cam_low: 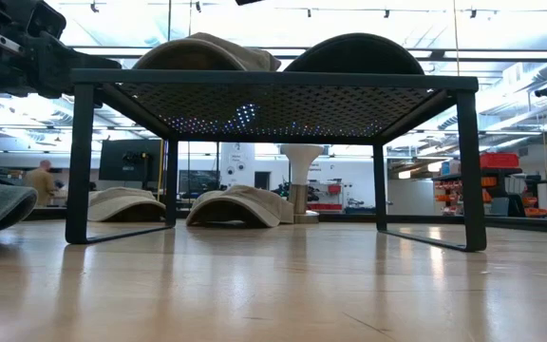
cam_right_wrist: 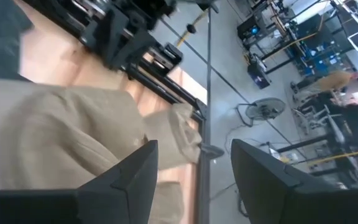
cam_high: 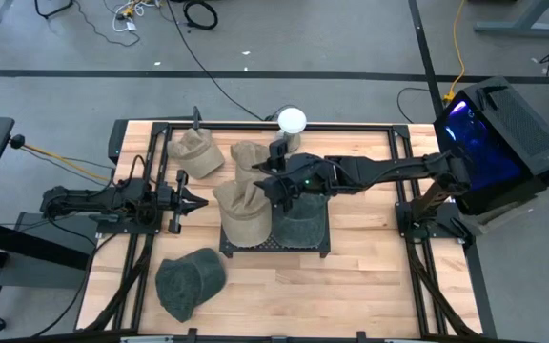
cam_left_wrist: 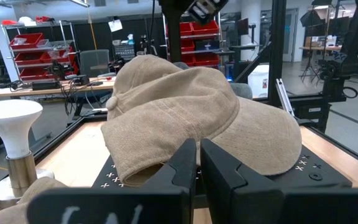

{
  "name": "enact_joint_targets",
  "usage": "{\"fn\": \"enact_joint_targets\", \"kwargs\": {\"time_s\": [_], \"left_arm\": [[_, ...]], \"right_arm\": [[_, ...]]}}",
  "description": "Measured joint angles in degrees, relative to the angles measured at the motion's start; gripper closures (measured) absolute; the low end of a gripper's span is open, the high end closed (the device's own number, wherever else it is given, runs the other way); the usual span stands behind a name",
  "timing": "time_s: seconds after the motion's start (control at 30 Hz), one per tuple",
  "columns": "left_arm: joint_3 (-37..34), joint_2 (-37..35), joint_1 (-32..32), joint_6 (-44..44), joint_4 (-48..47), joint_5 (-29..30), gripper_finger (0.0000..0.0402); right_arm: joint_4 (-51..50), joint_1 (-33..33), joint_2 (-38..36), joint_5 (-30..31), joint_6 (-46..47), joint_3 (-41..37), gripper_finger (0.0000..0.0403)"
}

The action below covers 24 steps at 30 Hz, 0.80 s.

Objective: Pick & Place hat
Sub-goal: Stack the left brown cap on the brown cap on the shelf

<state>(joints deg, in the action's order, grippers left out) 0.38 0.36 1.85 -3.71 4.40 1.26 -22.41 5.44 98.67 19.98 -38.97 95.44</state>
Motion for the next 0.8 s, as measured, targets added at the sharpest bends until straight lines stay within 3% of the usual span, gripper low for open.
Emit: {"fn": "enact_joint_targets", "kwargs": {"time_s": [0.33, 0.8], "left_arm": [[0.0, 0.0, 0.0, 0.0, 0.0, 0.0, 0.0372], [0.0, 0.0, 0.0, 0.0, 0.0, 0.0, 0.0372]], "right_arm": [[-0.8, 3.3, 0.0, -4.4, 5.1, 0.0, 0.0197], [-0.8, 4.4, 0.0, -4.4, 8.3, 0.0, 0.0197]]}}
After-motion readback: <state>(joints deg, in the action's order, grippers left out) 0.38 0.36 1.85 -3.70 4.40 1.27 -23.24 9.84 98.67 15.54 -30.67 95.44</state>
